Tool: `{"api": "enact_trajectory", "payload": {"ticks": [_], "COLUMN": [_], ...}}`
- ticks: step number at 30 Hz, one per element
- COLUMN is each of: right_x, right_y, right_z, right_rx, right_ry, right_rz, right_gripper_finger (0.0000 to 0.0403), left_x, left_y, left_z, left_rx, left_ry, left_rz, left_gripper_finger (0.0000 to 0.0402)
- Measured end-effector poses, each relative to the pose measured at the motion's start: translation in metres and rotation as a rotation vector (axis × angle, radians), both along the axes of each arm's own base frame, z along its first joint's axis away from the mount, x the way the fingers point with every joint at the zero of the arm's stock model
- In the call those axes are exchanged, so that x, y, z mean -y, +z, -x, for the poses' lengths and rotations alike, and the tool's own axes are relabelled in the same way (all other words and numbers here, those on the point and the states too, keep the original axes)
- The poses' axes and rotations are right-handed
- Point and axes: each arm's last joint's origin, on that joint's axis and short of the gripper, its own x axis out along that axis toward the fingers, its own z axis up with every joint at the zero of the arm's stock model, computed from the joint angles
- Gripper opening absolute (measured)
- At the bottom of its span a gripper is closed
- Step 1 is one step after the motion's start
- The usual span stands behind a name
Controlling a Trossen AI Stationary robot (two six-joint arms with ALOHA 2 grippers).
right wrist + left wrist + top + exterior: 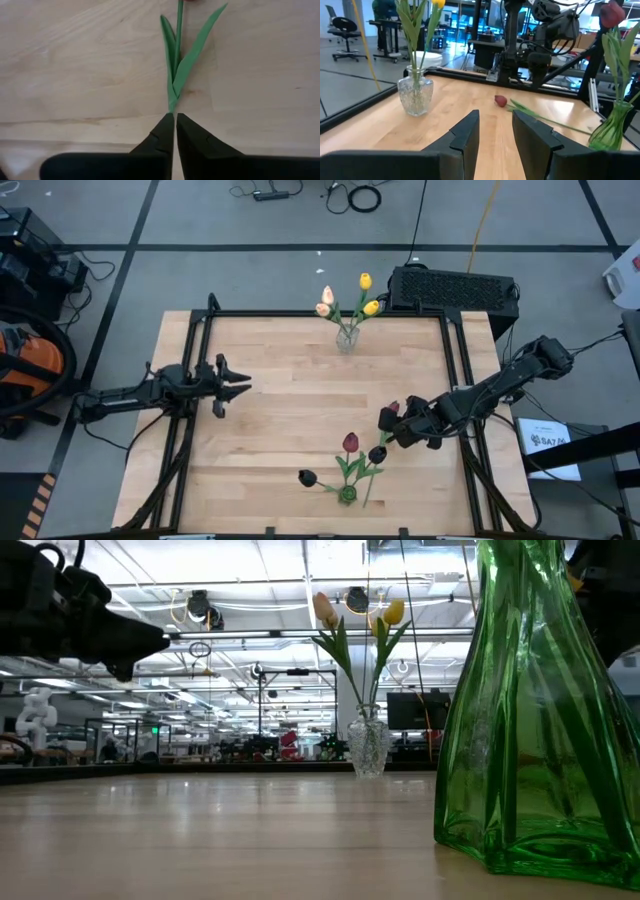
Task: Sort flowers into vase by color
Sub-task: Put the red into the green flower vase
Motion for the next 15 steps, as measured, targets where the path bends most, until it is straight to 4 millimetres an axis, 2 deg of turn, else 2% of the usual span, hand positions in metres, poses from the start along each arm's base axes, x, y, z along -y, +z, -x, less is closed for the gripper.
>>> {"api": "enact_trajectory", "payload": {"ticks": [4, 12, 15], "right_x": [0.0001, 0.0001, 0.0006], "right_y": [-0.0001, -0.0005, -0.0068], "right_z": [0.0002, -0.0001, -0.0033], "right_rx": [-0.002, -0.004, -0.035], "right_ry": [-0.002, -0.011, -0.021], "right_rz": [0.000, -0.004, 0.007], "right_gripper_finger": [0.0041, 0.0133, 0.0159], "left_x": [-0.0003, -0.0003, -0.0003], "left_y": [-0.0003, -0.0005, -0.0006], "left_z": [-0.0002, -0.0002, -0.0002], "left_rx": [-0.004, -0.005, -0.005], "left_ry": [0.009, 0.009, 0.009], "left_rz": [0.000, 0.000, -0.001], "left_gripper_finger": [0.0123, 0.0123, 0.0123]}}
